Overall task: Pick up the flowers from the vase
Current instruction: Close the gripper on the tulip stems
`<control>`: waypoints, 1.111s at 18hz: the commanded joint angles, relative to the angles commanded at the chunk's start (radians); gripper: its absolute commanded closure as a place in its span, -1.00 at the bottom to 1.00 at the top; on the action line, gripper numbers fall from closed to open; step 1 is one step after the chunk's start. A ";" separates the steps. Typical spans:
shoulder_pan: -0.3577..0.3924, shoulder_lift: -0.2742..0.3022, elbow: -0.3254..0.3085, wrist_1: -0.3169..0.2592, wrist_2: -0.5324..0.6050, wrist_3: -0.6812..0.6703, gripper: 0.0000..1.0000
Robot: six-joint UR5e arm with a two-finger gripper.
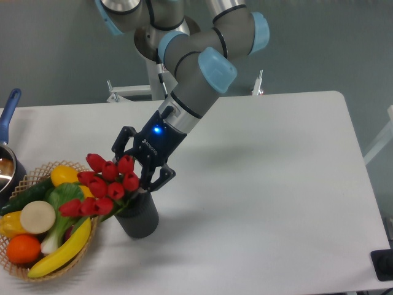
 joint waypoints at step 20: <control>-0.003 -0.028 -0.003 0.000 0.017 0.003 -0.65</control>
